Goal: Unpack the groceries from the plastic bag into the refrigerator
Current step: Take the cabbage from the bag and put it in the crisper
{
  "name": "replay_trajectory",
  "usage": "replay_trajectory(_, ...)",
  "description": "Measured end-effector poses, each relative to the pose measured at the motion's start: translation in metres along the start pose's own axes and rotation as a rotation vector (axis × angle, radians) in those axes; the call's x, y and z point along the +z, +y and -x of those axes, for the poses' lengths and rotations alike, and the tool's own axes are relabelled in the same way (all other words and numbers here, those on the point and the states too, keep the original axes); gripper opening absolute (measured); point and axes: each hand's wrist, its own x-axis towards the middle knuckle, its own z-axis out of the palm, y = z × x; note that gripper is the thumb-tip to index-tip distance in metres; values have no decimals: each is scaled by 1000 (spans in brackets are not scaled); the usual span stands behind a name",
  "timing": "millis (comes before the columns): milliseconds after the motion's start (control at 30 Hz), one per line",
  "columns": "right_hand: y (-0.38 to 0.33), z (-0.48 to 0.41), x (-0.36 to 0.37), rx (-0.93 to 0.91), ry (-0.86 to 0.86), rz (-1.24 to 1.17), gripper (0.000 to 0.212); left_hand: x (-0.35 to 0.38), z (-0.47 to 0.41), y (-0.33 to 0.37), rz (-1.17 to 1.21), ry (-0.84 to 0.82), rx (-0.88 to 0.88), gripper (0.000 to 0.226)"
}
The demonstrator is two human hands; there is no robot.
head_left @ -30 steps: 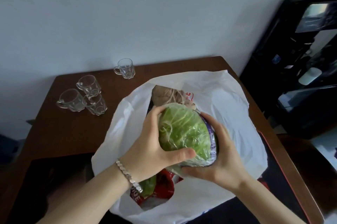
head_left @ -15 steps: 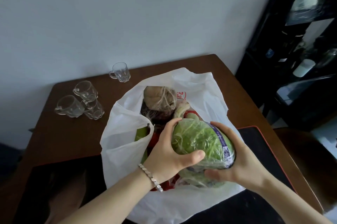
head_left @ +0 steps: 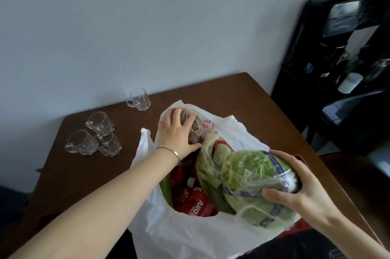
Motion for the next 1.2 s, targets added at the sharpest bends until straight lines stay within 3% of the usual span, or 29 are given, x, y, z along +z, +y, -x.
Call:
replay_trajectory(233,19,-6,9,78,-98,33,96,3,-7,-5,-75,139,60,76)
replay_trajectory(400,27,-10,10,78,-216,109,119,-15,4,0,69,50,72,56)
replay_trajectory(567,26,-13,12,63,-176,81,98,-34,38,9,201,184,164,56)
replay_trajectory(667,26,-10,13,71,-132,33,96,-52,63,18,339,200,130,56)
replay_trajectory(867,0,4,11,71,-7,-62,95,-70,78,11,416,312,238,58)
replay_trajectory(967,-26,21,7,31,99,-208,84,-77,66,7,466,345,340,57)
replay_trajectory(1100,-62,57,-3,-41,337,-355,80,-94,43,19,589,337,483,66)
replay_trajectory(1200,-74,95,-17,-76,587,-392,84,-113,39,50,638,328,654,56)
